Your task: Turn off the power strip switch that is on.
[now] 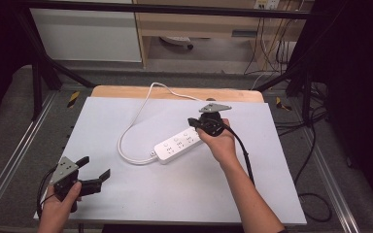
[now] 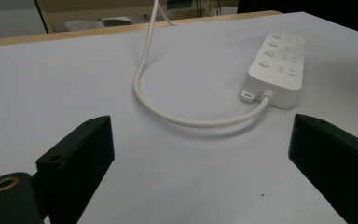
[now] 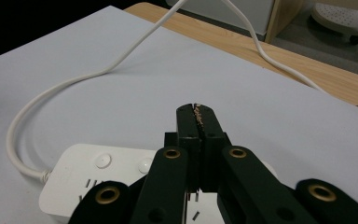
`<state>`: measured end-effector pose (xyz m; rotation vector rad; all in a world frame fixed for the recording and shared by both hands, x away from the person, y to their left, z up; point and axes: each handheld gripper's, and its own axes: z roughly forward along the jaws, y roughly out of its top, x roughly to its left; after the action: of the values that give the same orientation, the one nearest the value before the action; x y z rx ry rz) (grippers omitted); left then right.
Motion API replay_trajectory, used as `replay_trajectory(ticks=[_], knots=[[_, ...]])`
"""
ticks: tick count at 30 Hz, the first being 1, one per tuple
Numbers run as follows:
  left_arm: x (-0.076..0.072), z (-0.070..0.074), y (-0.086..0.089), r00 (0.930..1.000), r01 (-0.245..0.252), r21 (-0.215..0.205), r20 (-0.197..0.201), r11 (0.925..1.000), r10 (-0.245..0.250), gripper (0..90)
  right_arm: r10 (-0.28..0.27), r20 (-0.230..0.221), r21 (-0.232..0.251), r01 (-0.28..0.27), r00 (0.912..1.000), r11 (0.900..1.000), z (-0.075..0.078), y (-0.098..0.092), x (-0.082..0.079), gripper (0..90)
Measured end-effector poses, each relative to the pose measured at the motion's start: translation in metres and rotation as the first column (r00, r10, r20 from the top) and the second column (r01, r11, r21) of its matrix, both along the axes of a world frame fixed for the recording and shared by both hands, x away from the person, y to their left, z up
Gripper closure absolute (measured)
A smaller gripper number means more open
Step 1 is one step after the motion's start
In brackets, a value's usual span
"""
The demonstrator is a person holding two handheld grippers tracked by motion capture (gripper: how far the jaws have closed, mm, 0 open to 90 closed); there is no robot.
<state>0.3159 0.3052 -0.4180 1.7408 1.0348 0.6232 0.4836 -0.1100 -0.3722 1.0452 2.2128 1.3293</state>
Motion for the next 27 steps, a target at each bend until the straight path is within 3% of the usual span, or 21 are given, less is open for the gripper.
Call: replay_trajectory(ticks=[27], knots=[[0.0,0.0,0.0,1.0,-0.001,0.0,-0.004,1.0,0.001,6.5,0.038,-0.071,-0.032,-0.04,0.9968,0.999,-0.02,0.018,0.001,90.0]])
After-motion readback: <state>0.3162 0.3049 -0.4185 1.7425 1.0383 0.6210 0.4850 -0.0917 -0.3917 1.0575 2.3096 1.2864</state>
